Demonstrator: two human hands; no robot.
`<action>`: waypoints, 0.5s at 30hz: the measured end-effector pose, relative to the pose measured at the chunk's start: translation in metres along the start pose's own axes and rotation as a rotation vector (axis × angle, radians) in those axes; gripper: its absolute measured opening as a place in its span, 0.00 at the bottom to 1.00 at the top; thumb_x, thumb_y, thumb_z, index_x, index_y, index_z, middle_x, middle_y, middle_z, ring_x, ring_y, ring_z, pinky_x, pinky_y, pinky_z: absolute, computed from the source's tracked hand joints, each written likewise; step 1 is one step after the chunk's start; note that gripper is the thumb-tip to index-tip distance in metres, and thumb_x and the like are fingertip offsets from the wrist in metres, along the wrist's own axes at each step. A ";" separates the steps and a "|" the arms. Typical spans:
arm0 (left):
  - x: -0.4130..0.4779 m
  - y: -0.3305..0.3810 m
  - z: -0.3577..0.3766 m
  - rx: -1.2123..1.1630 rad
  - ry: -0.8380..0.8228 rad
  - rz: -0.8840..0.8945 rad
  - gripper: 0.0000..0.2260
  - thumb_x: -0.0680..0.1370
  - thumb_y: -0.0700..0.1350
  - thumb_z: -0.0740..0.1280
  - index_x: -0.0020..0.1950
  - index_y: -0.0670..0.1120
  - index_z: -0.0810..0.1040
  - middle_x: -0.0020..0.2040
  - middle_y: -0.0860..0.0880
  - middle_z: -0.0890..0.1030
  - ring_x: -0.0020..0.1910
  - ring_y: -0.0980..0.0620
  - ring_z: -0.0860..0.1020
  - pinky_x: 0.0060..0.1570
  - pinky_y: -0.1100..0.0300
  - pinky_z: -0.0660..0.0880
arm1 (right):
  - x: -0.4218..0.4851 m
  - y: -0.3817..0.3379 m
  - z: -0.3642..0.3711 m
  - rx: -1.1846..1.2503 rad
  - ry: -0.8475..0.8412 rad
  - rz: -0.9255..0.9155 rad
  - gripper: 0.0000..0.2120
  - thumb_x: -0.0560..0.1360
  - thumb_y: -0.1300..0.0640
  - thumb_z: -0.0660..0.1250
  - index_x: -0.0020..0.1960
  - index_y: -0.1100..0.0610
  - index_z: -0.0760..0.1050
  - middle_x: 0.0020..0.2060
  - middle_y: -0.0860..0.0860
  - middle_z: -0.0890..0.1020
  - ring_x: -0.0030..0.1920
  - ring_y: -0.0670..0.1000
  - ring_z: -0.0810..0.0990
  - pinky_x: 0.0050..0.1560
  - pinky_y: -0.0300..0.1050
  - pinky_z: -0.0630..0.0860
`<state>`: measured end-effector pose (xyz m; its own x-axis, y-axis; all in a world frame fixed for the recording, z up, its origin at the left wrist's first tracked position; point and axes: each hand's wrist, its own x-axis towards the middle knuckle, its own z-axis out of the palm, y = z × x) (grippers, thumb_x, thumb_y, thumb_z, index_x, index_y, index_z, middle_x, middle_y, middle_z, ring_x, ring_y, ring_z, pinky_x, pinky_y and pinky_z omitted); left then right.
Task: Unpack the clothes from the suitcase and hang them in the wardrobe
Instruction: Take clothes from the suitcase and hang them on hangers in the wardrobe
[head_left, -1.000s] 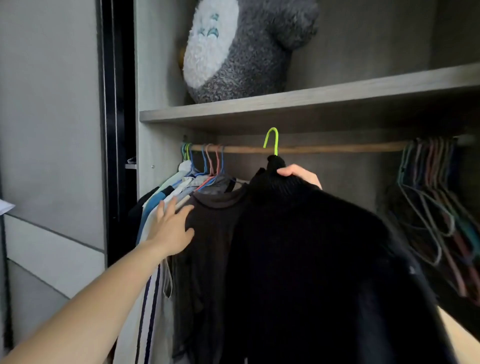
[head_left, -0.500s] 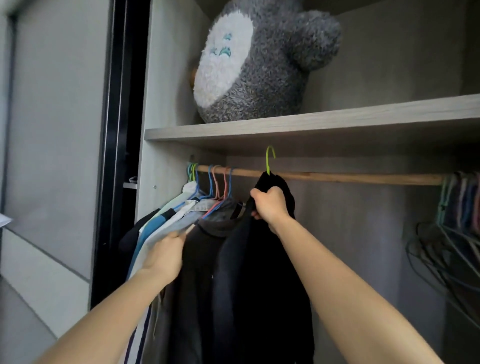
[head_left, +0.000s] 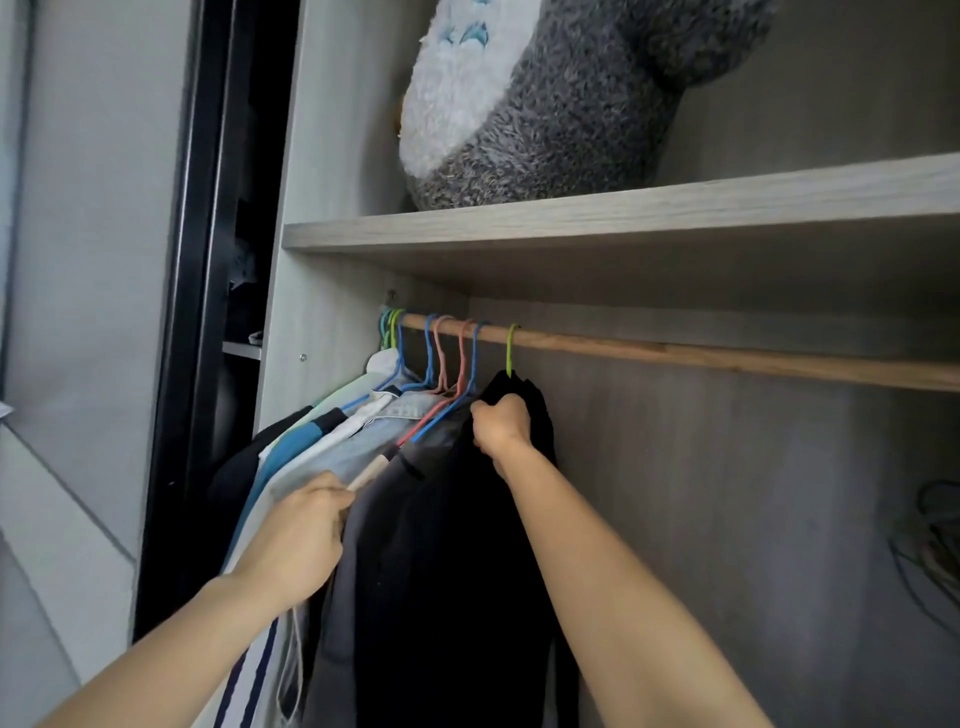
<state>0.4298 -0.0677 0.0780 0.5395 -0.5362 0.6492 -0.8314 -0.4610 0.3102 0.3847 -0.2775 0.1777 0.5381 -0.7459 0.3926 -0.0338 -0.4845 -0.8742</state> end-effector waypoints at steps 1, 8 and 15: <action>-0.001 0.000 0.000 0.004 0.001 -0.001 0.18 0.71 0.30 0.61 0.31 0.53 0.72 0.42 0.50 0.75 0.43 0.48 0.77 0.47 0.52 0.74 | -0.001 -0.003 0.003 -0.015 -0.012 -0.004 0.09 0.77 0.58 0.63 0.38 0.58 0.70 0.46 0.61 0.81 0.46 0.60 0.81 0.52 0.56 0.78; -0.006 0.000 0.003 0.024 0.044 -0.060 0.12 0.72 0.29 0.61 0.38 0.43 0.78 0.44 0.50 0.77 0.45 0.46 0.77 0.46 0.56 0.73 | -0.009 0.000 0.015 -0.188 -0.047 -0.035 0.19 0.81 0.50 0.60 0.59 0.66 0.75 0.59 0.63 0.79 0.59 0.63 0.77 0.54 0.48 0.74; -0.036 0.017 -0.003 -0.184 0.188 -0.195 0.18 0.79 0.37 0.60 0.67 0.49 0.74 0.45 0.50 0.81 0.41 0.52 0.77 0.43 0.62 0.70 | -0.064 0.007 0.018 -0.307 -0.002 -0.224 0.21 0.80 0.47 0.60 0.63 0.63 0.64 0.56 0.64 0.80 0.56 0.65 0.78 0.52 0.53 0.73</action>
<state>0.3959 -0.0539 0.0622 0.6708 -0.3025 0.6771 -0.7345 -0.3971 0.5503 0.3656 -0.2254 0.1410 0.5623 -0.6052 0.5635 -0.1658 -0.7502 -0.6401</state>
